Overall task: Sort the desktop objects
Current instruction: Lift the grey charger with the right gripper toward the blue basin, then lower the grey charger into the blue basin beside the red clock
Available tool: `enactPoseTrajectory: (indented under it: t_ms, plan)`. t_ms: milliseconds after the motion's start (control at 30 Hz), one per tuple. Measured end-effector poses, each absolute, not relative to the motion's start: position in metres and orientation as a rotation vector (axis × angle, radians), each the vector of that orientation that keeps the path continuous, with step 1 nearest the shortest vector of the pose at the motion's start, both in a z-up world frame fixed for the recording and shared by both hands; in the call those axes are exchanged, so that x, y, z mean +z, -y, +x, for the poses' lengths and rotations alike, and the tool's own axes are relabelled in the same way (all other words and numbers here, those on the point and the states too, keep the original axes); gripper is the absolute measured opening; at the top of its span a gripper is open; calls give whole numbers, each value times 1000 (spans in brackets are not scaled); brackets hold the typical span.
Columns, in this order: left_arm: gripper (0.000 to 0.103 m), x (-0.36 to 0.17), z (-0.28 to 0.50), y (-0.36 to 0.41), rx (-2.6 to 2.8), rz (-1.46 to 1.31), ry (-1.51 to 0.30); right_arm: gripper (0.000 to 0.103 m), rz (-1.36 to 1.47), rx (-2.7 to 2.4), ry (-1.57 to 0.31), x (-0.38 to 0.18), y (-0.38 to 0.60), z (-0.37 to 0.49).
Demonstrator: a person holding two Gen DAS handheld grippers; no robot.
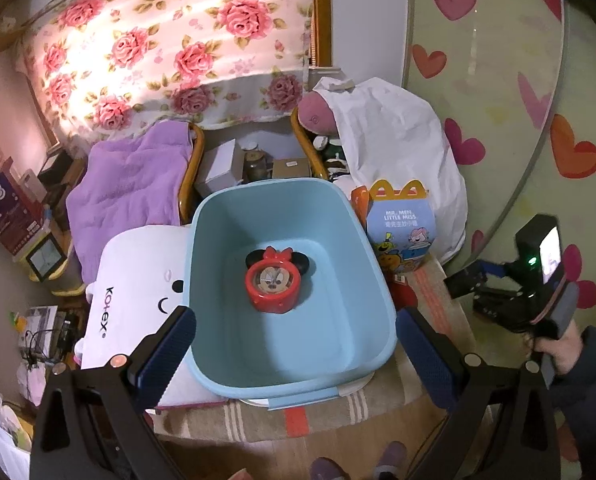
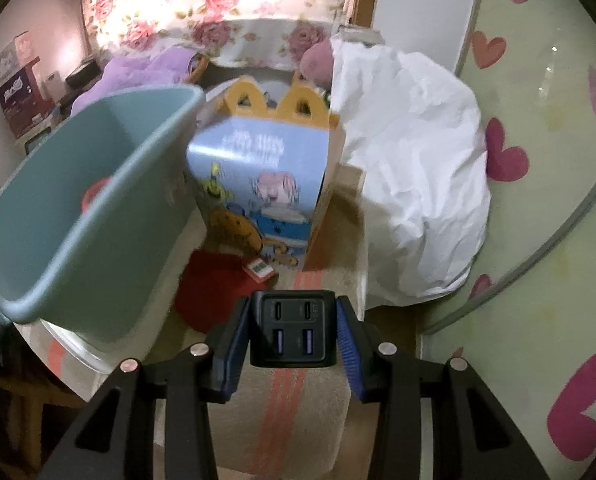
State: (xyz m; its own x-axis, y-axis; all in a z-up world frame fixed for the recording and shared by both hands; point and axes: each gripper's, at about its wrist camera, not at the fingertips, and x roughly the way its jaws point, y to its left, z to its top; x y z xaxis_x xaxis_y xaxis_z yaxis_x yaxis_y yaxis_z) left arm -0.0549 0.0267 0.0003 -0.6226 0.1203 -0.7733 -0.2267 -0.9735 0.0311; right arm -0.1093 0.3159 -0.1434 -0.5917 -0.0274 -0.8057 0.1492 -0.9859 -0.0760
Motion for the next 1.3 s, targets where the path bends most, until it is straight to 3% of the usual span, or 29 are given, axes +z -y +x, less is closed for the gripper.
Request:
enactPoseTrajectory:
  t_ms: [667, 1000, 1300]
  plan:
    - [102, -3, -69, -5, 2603, -1228, -213, 45, 1238, -2826, -245, -12, -254, -90]
    - [102, -38, -90, 15, 2549, -1279, -219, 45, 1159, -2763, -250, 10, -188, -102]
    - [102, -50, -91, 47, 2529, -1283, -217, 45, 1169, -2675, -263, -7, -128, -123]
